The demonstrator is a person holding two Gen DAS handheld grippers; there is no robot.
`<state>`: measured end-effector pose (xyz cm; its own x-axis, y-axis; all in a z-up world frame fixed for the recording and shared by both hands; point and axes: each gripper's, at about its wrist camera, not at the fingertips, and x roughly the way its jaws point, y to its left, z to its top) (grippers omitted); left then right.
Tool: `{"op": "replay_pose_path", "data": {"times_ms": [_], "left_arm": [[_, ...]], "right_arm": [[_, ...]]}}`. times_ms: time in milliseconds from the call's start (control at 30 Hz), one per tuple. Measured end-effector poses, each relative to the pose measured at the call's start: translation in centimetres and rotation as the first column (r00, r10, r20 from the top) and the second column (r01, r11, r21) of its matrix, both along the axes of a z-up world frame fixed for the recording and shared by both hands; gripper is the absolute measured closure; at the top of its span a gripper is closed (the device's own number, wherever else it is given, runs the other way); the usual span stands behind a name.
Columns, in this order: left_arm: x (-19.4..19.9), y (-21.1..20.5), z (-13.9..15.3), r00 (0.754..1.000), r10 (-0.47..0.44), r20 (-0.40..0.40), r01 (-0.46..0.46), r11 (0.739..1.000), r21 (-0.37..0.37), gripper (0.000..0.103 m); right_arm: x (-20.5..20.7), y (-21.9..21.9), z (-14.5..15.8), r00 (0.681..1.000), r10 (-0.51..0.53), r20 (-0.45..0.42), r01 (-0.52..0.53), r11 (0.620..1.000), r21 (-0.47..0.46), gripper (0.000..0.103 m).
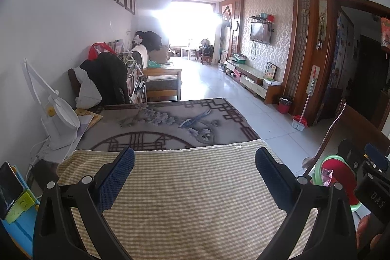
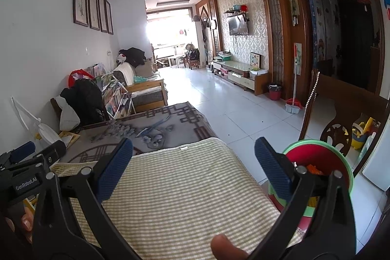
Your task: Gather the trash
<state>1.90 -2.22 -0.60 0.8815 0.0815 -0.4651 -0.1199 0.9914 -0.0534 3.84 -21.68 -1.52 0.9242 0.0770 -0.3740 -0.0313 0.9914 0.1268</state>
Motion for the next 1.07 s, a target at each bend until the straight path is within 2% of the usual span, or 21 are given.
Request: {"op": "replay_pose_path", "data": {"times_ms": [667, 900, 1067], "left_arm": [[0.1, -0.6, -1.0, 0.999, -0.034, -0.022, 0.033, 0.999, -0.005, 0.008], [0.8, -0.2, -1.6, 0.998, -0.028, -0.058, 0.028, 1.0, -0.002, 0.008], [1.1, 1.6, -2.7, 0.993, 0.032, -0.11, -0.035, 0.999, -0.022, 0.008]], "right_arm": [[0.0, -0.6, -0.9, 1.0, 0.002, -0.024, -0.002, 1.0, 0.001, 0.005], [1.6, -0.5, -2.3, 0.996, 0.03, -0.079, -0.029, 1.0, 0.013, 0.005], [4.6, 0.0, -5.6, 0.982, 0.073, -0.176, -0.076, 0.997, -0.007, 0.005]]}}
